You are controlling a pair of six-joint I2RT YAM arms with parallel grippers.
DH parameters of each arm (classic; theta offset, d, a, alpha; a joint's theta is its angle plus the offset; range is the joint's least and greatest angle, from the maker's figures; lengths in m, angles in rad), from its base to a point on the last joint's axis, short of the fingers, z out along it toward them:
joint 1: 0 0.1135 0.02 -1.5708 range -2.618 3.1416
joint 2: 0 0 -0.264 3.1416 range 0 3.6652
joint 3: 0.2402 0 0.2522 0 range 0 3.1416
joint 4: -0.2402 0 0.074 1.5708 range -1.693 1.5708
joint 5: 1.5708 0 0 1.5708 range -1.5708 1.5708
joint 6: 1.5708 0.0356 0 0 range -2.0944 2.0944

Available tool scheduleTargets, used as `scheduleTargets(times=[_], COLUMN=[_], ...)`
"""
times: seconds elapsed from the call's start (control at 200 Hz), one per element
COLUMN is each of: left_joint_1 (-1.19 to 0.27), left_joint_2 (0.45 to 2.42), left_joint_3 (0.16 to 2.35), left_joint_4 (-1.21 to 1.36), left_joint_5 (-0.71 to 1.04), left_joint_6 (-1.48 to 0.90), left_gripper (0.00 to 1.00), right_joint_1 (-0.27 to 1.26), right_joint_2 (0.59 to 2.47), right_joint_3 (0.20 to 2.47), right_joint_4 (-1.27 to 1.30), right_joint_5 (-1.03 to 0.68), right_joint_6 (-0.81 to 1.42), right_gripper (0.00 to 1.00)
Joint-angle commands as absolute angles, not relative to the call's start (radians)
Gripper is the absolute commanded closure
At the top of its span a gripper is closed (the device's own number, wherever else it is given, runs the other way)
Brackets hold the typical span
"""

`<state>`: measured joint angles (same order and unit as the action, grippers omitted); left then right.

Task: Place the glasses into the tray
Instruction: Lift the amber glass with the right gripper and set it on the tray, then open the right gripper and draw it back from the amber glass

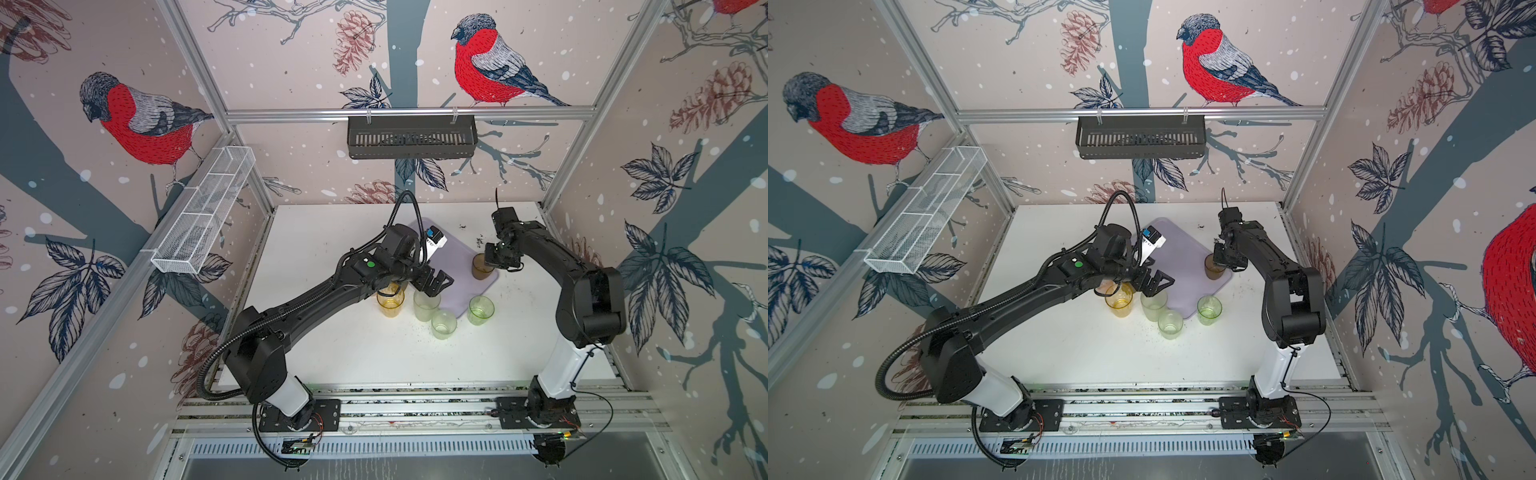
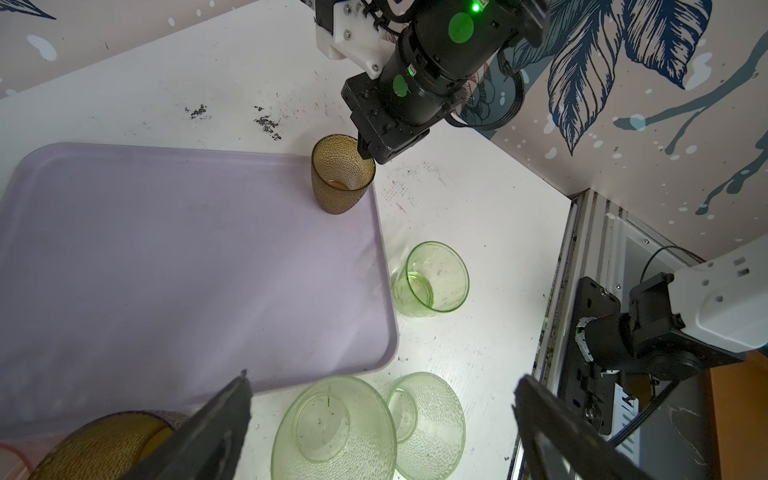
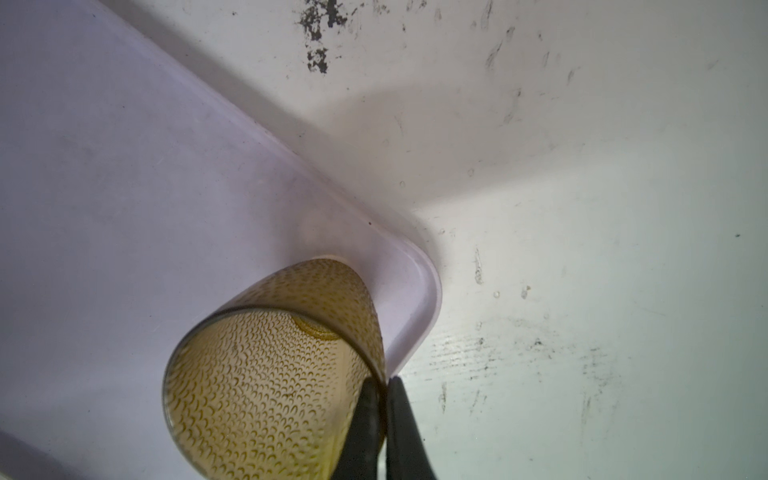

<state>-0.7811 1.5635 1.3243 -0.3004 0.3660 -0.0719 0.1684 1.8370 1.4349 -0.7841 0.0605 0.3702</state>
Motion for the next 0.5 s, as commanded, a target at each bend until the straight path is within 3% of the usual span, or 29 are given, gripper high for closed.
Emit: scheduleTargets(times=[0.0, 0.495], left_joint_1=[-0.784, -0.783], left_joint_2=[1.562, 1.574], left_joint_3=[1.328, 1.351], left_joint_4=[-0.296, -0.308], left_joint_5=[0.365, 0.360], left_joint_6=[-0.060, -0.067], left_gripper=[0.02, 0.02], right_joint_1=[0.172, 0.186], right_joint_2=[1.844, 1.832], right_joint_3=[1.442, 1.480], right_joint_4=[-0.805, -0.826], right_joint_5=[0.075, 0.096], right_joint_6=[0.375, 0.369], right_gripper=[0.91, 0.68])
